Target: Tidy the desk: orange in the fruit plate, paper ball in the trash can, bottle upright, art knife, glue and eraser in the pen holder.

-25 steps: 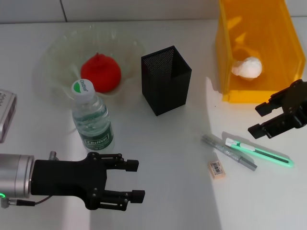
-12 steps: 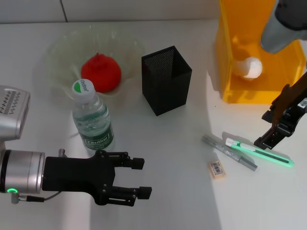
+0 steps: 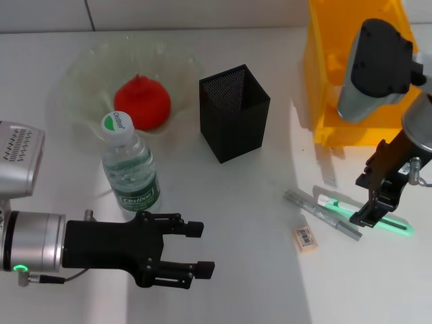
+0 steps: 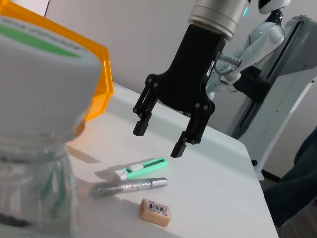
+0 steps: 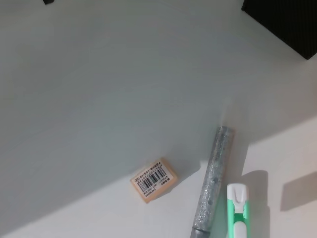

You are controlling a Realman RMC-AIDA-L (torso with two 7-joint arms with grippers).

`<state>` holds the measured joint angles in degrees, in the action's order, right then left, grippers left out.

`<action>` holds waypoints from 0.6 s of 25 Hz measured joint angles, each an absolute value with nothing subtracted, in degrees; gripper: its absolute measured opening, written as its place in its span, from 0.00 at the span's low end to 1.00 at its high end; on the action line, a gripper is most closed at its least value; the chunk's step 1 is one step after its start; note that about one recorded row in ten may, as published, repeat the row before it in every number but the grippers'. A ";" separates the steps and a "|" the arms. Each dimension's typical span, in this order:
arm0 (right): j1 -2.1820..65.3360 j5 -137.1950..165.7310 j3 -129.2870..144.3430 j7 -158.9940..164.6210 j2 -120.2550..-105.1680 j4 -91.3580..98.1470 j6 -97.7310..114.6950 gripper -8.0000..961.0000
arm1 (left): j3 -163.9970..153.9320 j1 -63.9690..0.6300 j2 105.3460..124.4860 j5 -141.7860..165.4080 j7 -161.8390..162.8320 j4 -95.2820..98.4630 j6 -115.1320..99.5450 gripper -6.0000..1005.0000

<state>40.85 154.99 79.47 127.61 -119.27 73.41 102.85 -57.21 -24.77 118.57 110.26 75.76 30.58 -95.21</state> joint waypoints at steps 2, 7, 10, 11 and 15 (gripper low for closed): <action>40.76 154.99 81.14 127.60 -119.27 72.13 101.30 0.75 | -57.21 -24.78 118.57 110.22 75.76 30.58 -95.11 0.77; 40.64 155.17 82.21 127.58 -119.27 70.36 98.97 0.75 | -57.21 -24.78 118.56 110.08 75.76 30.34 -94.85 0.77; 40.62 155.30 82.53 127.56 -119.26 69.03 97.51 0.75 | -57.21 -24.81 118.57 110.05 75.76 30.13 -94.55 0.77; 40.62 155.35 82.61 127.56 -119.27 68.77 97.20 0.75 | -57.21 -24.85 118.56 110.04 75.76 30.03 -94.53 0.77; 40.63 155.41 82.72 127.54 -119.27 68.41 96.46 0.74 | -57.21 -25.06 118.56 110.03 75.76 29.77 -94.53 0.77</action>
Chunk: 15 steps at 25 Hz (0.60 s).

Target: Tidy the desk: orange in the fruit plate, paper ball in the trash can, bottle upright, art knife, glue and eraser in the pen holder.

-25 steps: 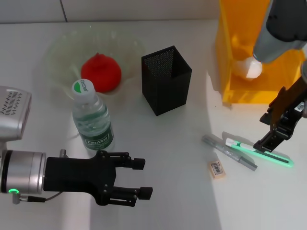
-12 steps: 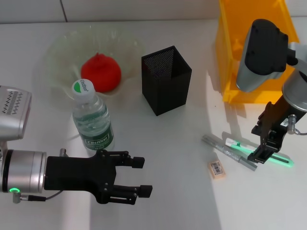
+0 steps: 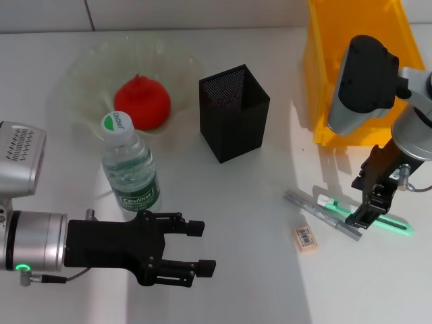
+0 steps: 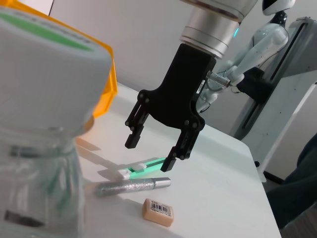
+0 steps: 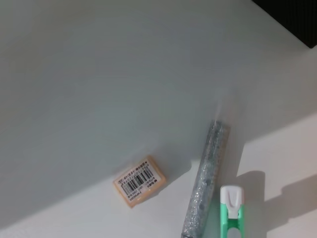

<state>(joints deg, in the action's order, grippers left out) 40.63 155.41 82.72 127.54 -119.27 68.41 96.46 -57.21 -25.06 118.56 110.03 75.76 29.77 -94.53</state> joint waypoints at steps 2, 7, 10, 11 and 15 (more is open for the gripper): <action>40.64 155.54 83.12 127.53 -119.27 67.96 95.74 0.74 | -57.22 -25.18 118.57 110.04 75.76 29.77 -94.53 0.77; 40.66 156.25 84.47 127.87 -119.27 66.85 93.83 0.74 | -57.21 -25.46 118.57 110.21 75.76 29.77 -94.48 0.77; 40.68 156.26 84.64 127.97 -119.31 66.82 93.64 0.70 | -57.22 -25.49 118.56 110.23 75.76 29.79 -94.47 0.77; 40.69 156.24 84.67 127.99 -119.33 66.81 93.63 0.68 | -57.21 -25.49 118.56 110.25 75.76 29.79 -94.43 0.77; 40.65 156.24 84.84 127.99 -119.38 66.80 93.59 0.61 | -57.22 -25.49 118.56 110.27 75.76 29.75 -94.31 0.77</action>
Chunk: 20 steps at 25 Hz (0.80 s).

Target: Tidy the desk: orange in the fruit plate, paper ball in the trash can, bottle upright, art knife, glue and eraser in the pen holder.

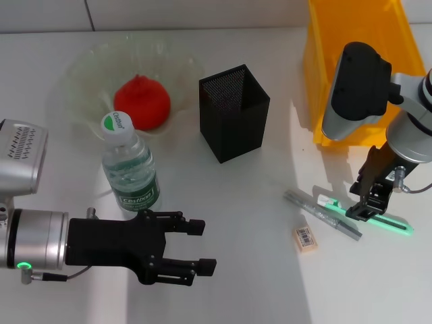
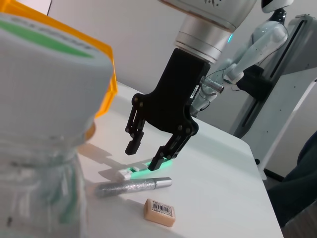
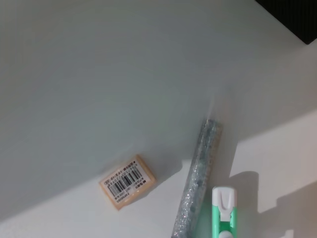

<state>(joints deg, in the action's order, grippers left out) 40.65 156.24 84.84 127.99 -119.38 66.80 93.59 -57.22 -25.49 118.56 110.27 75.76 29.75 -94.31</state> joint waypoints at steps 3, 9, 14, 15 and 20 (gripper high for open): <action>40.40 156.22 85.75 127.99 -119.43 66.79 93.18 0.55 | -57.22 -25.49 118.56 110.29 75.76 29.73 -93.91 0.77; 40.12 156.21 87.72 128.29 -119.53 66.70 92.10 0.47 | -57.29 -25.53 118.56 110.30 75.76 29.70 -93.71 0.77; 40.08 156.21 88.03 128.60 -119.53 66.46 91.61 0.43 | -57.31 -25.56 118.56 110.31 75.76 29.67 -93.55 0.77; 40.07 156.22 88.18 128.63 -119.53 66.34 91.58 0.42 | -57.31 -25.57 118.56 110.31 75.76 29.58 -93.46 0.77; 40.07 155.99 89.48 128.99 -119.53 66.18 91.41 0.39 | -57.30 -25.58 118.56 110.31 75.32 28.94 -93.19 0.77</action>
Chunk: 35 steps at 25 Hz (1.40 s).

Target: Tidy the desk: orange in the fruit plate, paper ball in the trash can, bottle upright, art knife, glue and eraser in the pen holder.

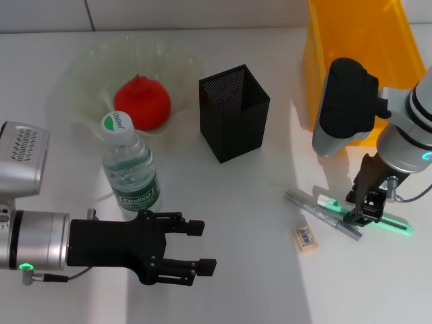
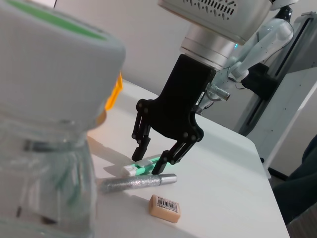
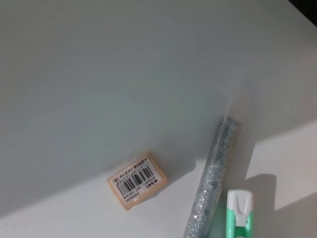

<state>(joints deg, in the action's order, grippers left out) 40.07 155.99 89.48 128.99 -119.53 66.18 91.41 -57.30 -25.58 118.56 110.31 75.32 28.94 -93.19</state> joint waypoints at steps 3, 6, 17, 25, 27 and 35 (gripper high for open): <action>40.08 155.94 90.42 129.77 -119.53 66.20 91.40 0.37 | -57.31 -25.56 118.56 110.31 75.24 28.90 -93.16 0.77; 40.05 155.94 91.21 130.33 -119.53 66.32 91.37 0.35 | -57.31 -25.41 118.57 110.31 75.17 28.90 -93.15 0.77; 39.44 156.04 91.41 130.43 -119.62 66.79 91.12 0.28 | -57.39 -25.16 118.56 110.31 75.06 28.92 -93.06 0.77; 36.94 156.12 91.27 130.43 -119.59 71.03 91.10 0.18 | -57.39 -25.13 118.57 110.30 75.05 28.92 -93.42 0.77; 35.38 156.09 90.88 130.41 -119.52 74.14 91.55 0.18 | -57.40 -25.13 118.56 110.30 75.05 28.92 -93.49 0.77; 29.69 147.41 79.61 125.13 -119.41 86.31 94.67 0.18 | -57.39 -25.19 118.56 110.30 75.05 28.92 -93.53 0.77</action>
<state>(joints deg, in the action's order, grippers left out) 29.69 147.41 79.62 125.13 -119.41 86.31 94.67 -57.39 -25.19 118.56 110.30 75.05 28.92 -93.53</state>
